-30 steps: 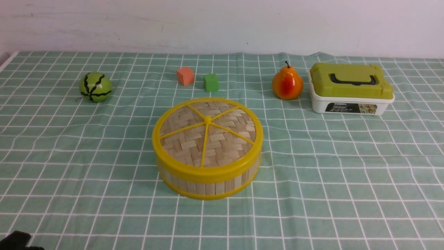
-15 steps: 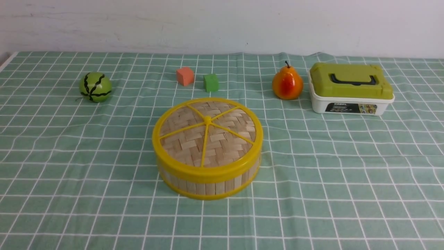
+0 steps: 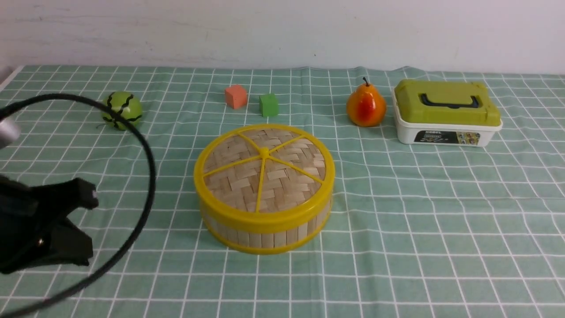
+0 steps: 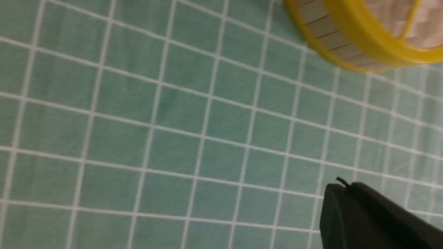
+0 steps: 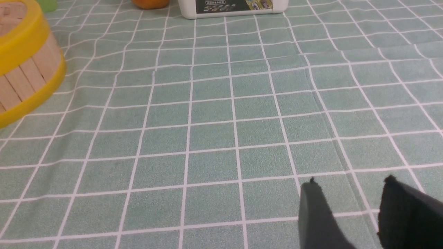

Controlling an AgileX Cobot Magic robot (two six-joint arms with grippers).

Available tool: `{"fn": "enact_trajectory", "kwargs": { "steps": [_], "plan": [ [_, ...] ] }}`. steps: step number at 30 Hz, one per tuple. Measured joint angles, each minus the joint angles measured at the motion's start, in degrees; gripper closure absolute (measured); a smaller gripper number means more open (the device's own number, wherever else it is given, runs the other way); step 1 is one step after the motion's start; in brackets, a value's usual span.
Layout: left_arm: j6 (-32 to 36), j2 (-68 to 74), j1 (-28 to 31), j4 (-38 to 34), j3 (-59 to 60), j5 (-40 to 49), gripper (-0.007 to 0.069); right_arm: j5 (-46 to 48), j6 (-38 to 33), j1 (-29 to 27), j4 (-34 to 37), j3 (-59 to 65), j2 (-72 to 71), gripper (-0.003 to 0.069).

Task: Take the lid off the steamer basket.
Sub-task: Use the left arm to lift the lid of the steamer

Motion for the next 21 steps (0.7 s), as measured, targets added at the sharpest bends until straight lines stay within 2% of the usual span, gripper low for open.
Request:
{"fn": "enact_trajectory", "kwargs": {
  "steps": [4,11,13,17,21],
  "plan": [
    [0.0,11.3,-0.7,1.1,-11.9,6.3,0.0637,0.0,0.0,0.0,0.0,0.0,0.0,0.0418],
    [-2.0,21.4,-9.6,1.0,-24.6,3.2,0.0637,0.0,0.0,0.0,0.0,0.0,0.0,0.0418],
    [-4.1,26.4,-14.1,1.2,-30.2,3.5,0.0637,0.0,0.0,0.0,0.0,0.0,0.0,0.0418],
    [-5.3,34.1,-17.7,3.2,-39.4,4.7,0.0637,0.0,0.0,0.0,0.0,0.0,0.0,0.0418],
    [-6.8,41.6,-18.8,5.3,-49.2,7.7,0.0637,0.0,0.0,0.0,0.0,0.0,0.0,0.0418]
  ]
}}
